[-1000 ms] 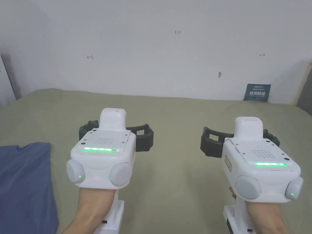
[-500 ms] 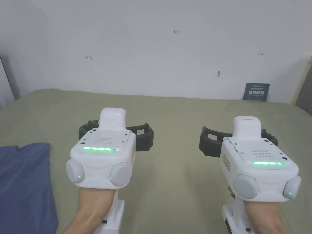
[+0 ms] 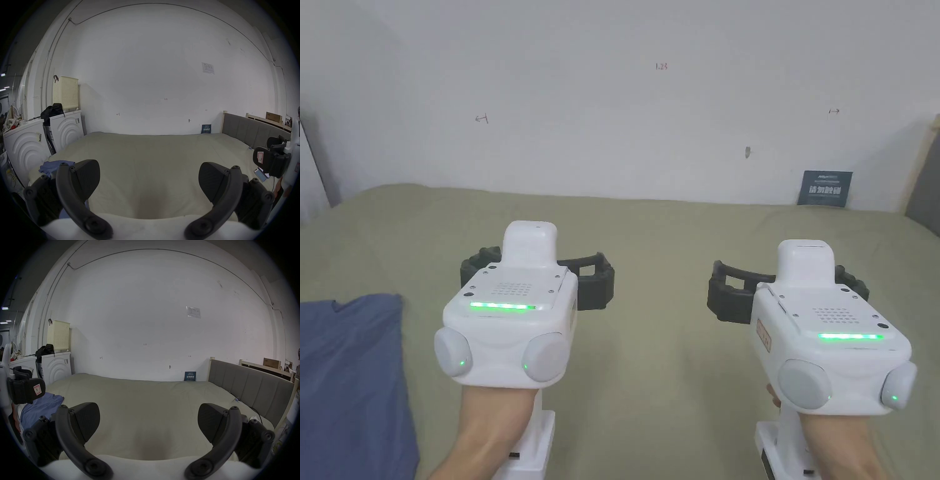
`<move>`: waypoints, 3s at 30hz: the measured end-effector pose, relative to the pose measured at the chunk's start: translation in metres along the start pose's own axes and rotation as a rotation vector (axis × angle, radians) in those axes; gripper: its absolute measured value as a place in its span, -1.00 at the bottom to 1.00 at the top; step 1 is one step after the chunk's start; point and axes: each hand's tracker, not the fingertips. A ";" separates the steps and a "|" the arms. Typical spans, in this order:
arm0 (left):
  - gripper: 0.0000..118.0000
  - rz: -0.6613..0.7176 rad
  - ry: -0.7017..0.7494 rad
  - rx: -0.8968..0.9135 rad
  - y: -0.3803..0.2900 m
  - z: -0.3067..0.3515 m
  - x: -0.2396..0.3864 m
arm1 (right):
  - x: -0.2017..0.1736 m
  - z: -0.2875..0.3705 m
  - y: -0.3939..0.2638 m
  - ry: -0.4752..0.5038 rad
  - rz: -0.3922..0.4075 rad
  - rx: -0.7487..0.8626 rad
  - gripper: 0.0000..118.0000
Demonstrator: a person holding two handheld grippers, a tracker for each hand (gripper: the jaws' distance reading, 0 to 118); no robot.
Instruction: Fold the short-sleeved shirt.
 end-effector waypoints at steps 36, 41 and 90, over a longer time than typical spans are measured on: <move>1.00 -0.001 0.054 0.014 -0.002 -0.004 -0.008 | 0.003 -0.001 0.002 -0.011 0.004 0.030 1.00; -0.99 -0.041 0.063 0.012 -0.001 -0.005 -0.004 | 0.002 -0.001 0.007 -0.083 0.056 0.027 -0.88; -1.00 0.115 0.720 -0.118 -0.019 0.129 -0.318 | -0.344 -0.023 -0.002 0.718 0.052 -0.086 -0.88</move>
